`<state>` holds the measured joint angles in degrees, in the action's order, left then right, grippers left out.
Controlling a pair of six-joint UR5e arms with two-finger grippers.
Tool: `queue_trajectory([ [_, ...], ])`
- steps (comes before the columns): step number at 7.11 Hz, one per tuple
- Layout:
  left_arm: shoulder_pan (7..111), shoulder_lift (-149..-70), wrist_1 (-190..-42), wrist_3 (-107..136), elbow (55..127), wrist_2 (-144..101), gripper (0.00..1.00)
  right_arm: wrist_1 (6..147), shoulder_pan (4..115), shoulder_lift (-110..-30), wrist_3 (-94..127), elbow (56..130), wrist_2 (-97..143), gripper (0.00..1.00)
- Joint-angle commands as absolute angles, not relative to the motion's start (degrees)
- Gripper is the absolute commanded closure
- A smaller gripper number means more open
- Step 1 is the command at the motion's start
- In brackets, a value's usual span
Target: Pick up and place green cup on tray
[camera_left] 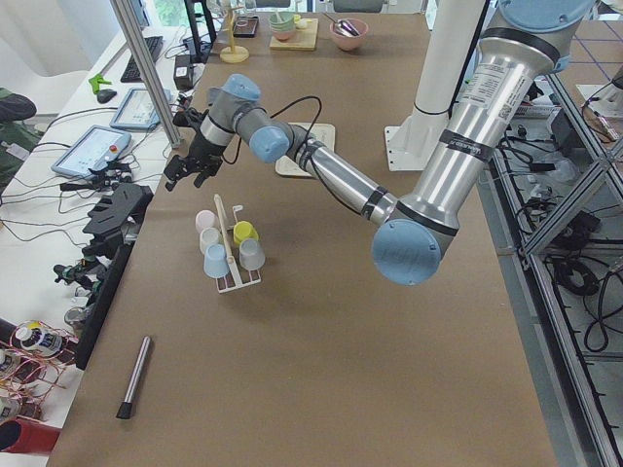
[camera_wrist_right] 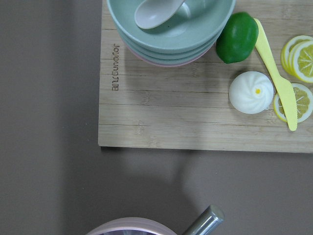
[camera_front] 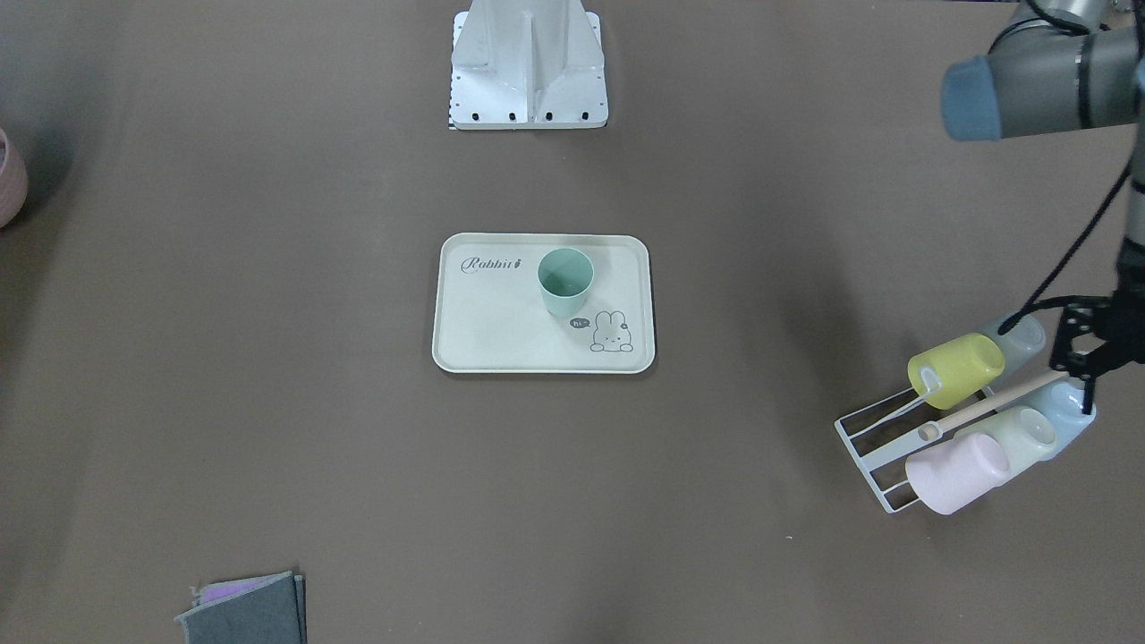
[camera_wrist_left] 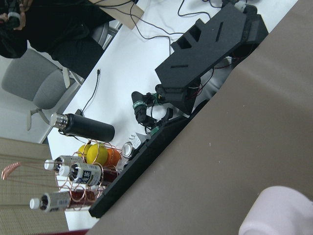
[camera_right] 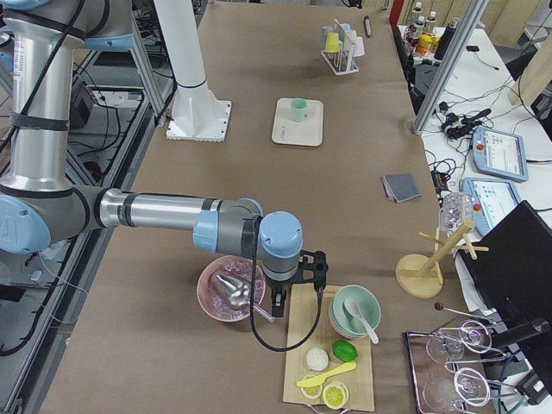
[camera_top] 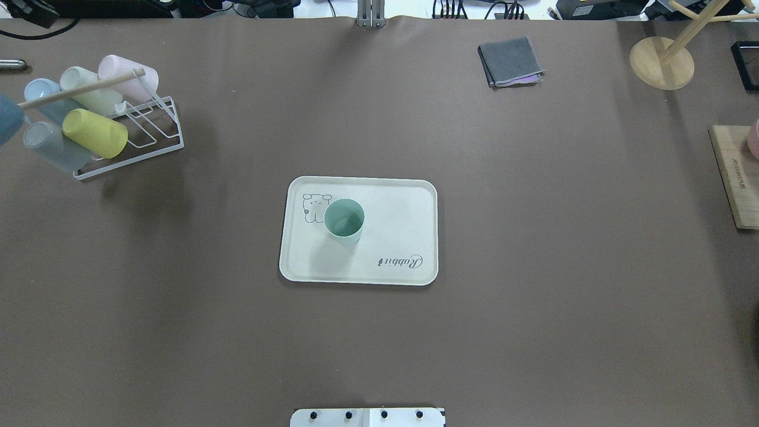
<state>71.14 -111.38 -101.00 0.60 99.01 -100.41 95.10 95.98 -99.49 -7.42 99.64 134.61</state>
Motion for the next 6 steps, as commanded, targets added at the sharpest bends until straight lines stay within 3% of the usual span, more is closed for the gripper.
queue_trajectory([
  [1, 80.82, -102.00, -101.07, 0.70, 98.97, -119.00, 0.01, 95.10, 95.98, -99.58, -7.47, 99.58, 134.65, 0.00],
  [4, 87.70, -86.61, -101.07, 0.70, 98.70, -134.35, 0.01, 95.10, 95.98, -99.58, -7.38, 99.58, 134.65, 0.00],
  [6, 89.64, -81.59, -100.11, 0.79, 97.04, -137.63, 0.01, 95.10, 95.98, -99.58, -7.38, 99.58, 134.65, 0.00],
])
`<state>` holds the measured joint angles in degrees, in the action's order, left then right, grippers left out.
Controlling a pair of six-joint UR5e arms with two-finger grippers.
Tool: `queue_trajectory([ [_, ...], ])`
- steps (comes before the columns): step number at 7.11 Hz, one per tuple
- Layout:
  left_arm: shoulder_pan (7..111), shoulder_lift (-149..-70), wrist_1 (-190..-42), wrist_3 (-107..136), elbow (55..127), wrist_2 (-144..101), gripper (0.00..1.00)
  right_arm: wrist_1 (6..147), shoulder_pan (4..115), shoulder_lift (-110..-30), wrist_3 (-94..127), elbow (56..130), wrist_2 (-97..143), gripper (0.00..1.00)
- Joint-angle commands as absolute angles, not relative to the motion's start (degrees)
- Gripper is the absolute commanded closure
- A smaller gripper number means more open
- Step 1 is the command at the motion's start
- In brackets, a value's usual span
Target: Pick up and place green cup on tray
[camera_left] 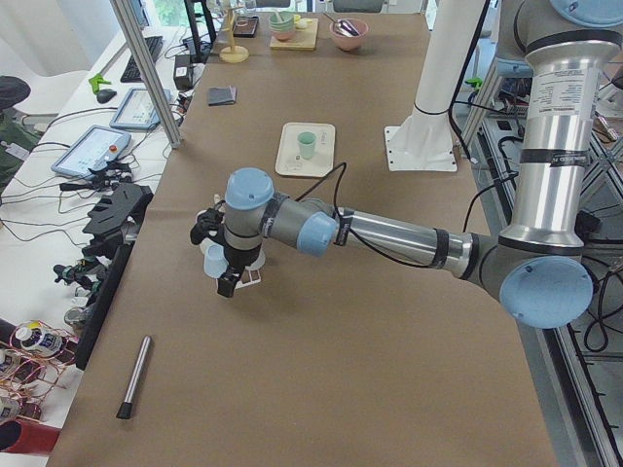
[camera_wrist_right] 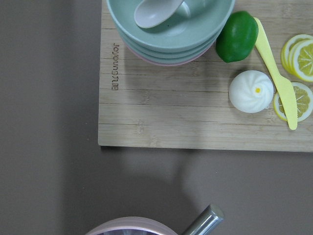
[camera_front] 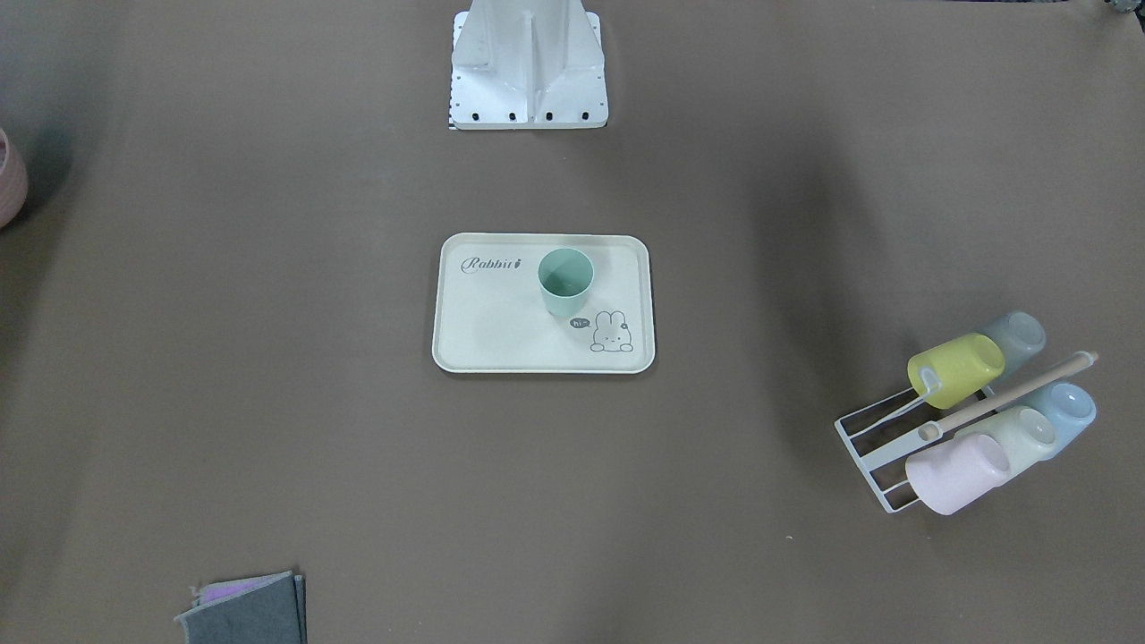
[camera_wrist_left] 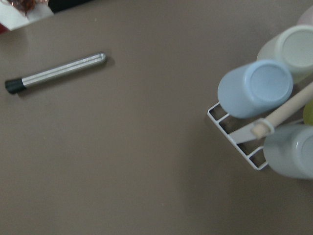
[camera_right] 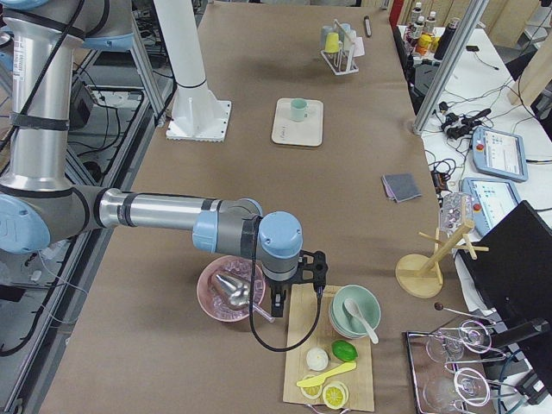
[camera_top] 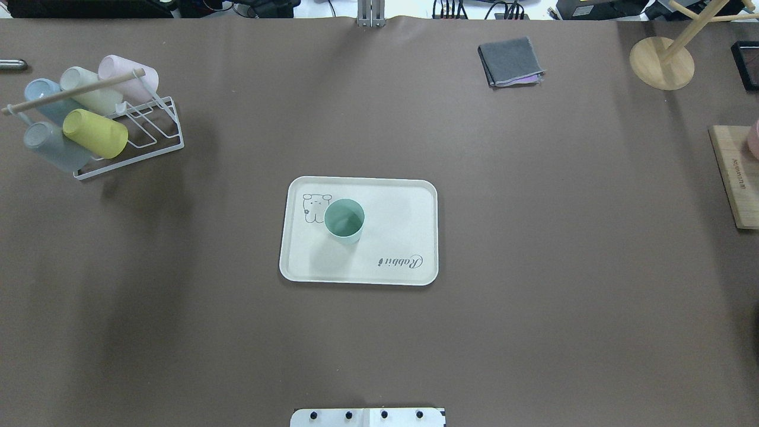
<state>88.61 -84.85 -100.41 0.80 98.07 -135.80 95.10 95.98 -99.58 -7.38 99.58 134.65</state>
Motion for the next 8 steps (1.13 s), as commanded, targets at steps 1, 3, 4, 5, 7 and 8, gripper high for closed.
queue_trajectory([
  [1, 89.65, -80.34, -100.11, 0.88, 96.68, -137.55, 0.01, 95.10, 95.98, -99.49, -7.38, 99.58, 134.65, 0.00],
  [3, 89.65, -79.98, -97.67, 0.88, 95.89, -137.55, 0.01, 95.01, 95.98, -99.49, -7.29, 99.58, 134.91, 0.00],
  [4, 89.74, -80.15, -96.95, 0.70, 95.98, -137.64, 0.01, 95.10, 95.98, -99.49, -7.29, 99.58, 134.91, 0.00],
  [5, 89.82, -80.16, -96.94, 0.79, 96.06, -137.55, 0.01, 95.01, 95.98, -99.49, -7.29, 99.58, 134.91, 0.00],
  [7, 90.09, -80.24, -96.94, 0.88, 96.07, -137.55, 0.01, 95.10, 95.98, -99.40, -7.29, 99.67, 135.00, 0.00],
  [8, 90.26, -80.16, -96.94, 0.97, 96.41, -137.55, 0.01, 95.01, 95.98, -99.40, -7.29, 99.67, 135.00, 0.00],
])
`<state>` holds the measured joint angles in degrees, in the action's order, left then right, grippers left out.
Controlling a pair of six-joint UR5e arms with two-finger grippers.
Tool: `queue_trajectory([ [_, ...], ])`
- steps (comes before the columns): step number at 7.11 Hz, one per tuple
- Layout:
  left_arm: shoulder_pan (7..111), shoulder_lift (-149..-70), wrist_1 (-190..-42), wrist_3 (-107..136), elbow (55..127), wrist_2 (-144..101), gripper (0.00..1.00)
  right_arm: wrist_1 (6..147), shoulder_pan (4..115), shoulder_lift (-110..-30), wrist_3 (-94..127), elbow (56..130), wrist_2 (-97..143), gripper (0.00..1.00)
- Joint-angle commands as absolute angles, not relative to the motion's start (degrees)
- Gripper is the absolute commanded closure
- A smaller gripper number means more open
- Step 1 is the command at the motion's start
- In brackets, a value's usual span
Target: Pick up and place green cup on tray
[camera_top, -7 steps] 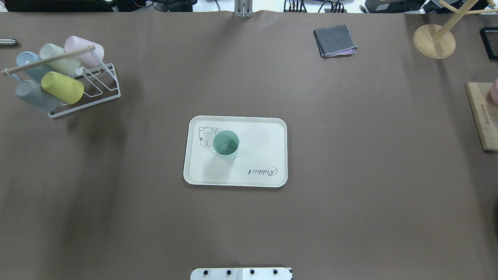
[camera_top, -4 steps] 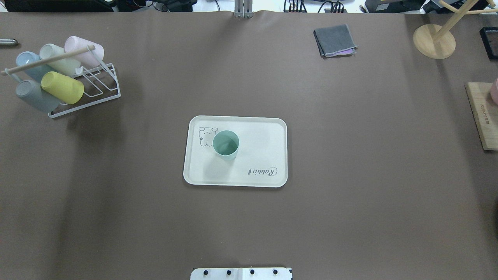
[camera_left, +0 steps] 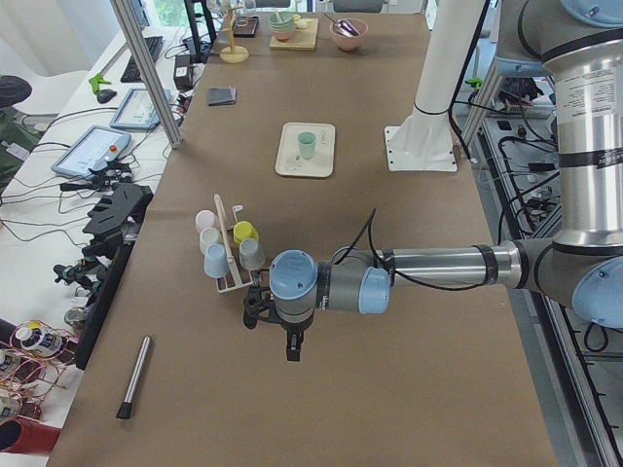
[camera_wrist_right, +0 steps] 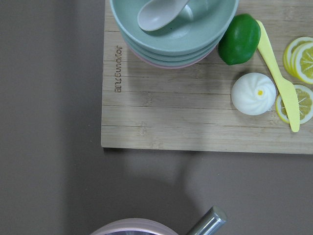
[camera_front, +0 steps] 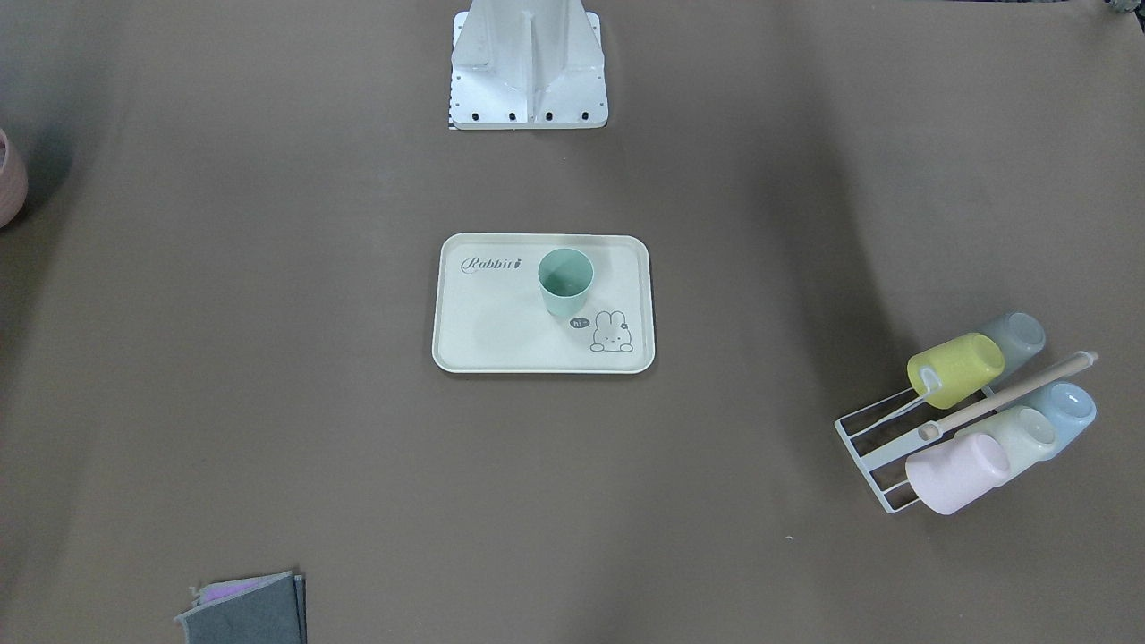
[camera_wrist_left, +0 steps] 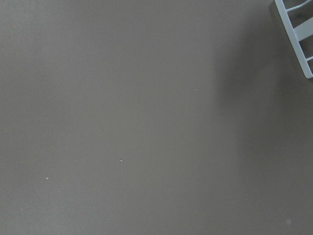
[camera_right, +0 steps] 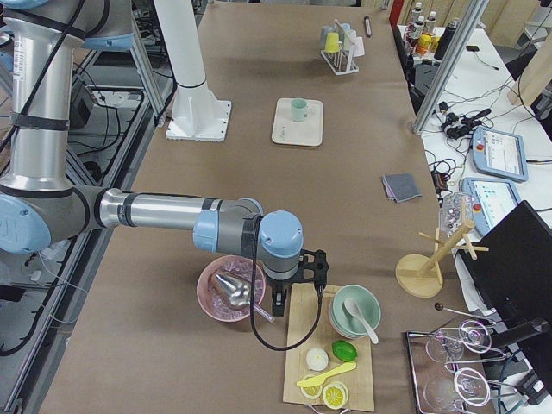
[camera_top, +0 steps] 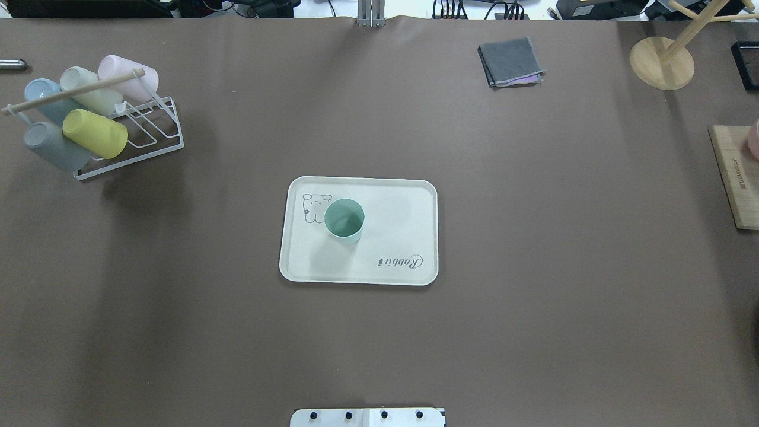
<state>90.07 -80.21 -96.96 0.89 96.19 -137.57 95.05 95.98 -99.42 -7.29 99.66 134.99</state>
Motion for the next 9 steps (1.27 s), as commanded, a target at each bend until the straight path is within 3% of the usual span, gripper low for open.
queue_trajectory([
  [1, 90.44, -80.07, -96.94, 0.88, 96.33, -137.20, 0.01, 95.01, 95.98, -99.40, -7.29, 99.75, 135.09, 0.00],
  [9, 90.44, -80.86, -97.56, 0.88, 92.37, -137.20, 0.01, 95.01, 95.98, -99.40, -7.29, 99.67, 135.00, 0.00],
])
